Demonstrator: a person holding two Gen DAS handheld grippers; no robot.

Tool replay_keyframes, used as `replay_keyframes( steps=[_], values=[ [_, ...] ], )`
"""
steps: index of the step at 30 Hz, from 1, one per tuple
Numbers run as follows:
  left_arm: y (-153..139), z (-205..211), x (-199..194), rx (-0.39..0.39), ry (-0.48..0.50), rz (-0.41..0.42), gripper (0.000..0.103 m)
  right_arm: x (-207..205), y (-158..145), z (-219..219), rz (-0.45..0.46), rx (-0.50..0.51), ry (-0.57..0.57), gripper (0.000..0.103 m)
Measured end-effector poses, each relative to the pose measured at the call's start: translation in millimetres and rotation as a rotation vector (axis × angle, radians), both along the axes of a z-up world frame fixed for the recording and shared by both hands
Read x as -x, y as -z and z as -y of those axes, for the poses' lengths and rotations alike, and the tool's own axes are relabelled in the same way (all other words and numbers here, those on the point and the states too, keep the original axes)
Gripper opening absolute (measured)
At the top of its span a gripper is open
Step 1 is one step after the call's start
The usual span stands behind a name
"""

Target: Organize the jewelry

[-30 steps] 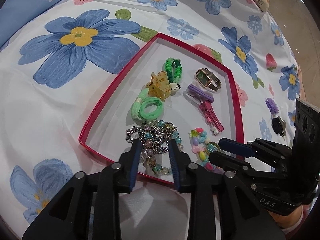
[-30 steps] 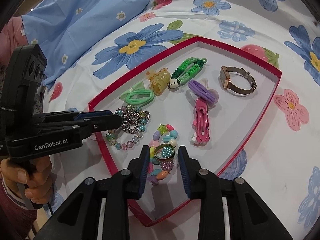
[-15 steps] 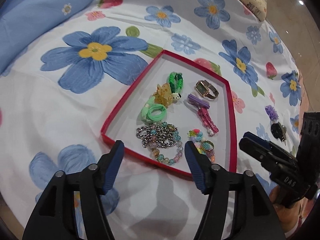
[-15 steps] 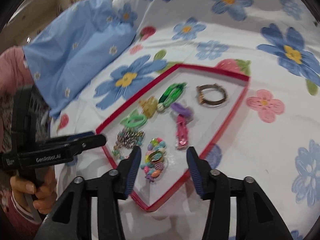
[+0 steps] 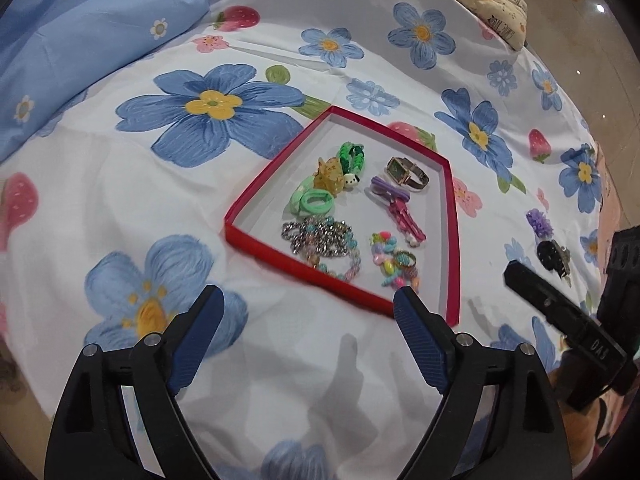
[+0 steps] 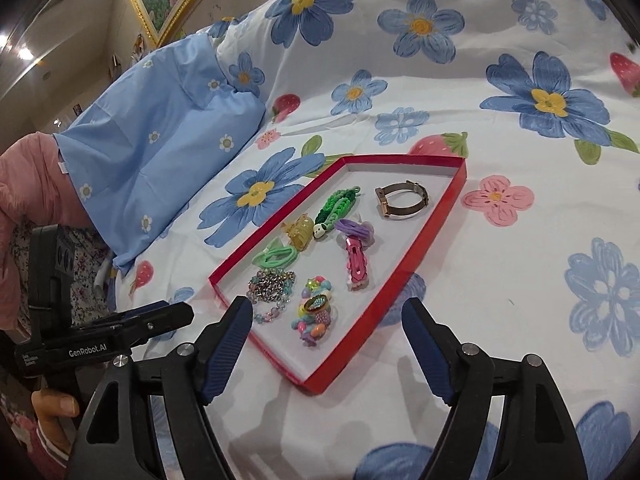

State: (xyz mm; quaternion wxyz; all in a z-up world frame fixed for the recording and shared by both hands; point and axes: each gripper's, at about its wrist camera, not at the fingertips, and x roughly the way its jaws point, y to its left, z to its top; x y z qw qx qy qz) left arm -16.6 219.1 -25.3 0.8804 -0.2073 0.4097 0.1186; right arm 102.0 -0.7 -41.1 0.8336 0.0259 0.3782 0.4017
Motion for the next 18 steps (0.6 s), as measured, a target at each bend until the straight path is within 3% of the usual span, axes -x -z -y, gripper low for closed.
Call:
replay_keyframes(
  steps=[3,5,8,10,13,18],
  values=[
    [-14,6,8,-0.037,0.012,0.001,0.087,5,-16,6,0.019,-0.013,-0.006,0.082],
    [-28,12,12,-0.079,0.026,0.020,0.087,8,-35,9,0.055,-0.013,-0.012,0.089],
    [-52,22,17,-0.162,0.031,0.064,0.100,17,-70,12,0.141,-0.025,-0.026,0.099],
    [-59,28,19,-0.219,0.013,0.091,0.103,23,-84,10,0.200,0.002,-0.033,0.103],
    [-57,34,20,-0.260,0.005,0.101,0.103,31,-83,6,0.262,0.060,-0.024,0.103],
    [-34,39,22,-0.286,-0.020,0.080,0.103,33,-47,8,0.200,0.053,-0.016,0.103]
  ],
)
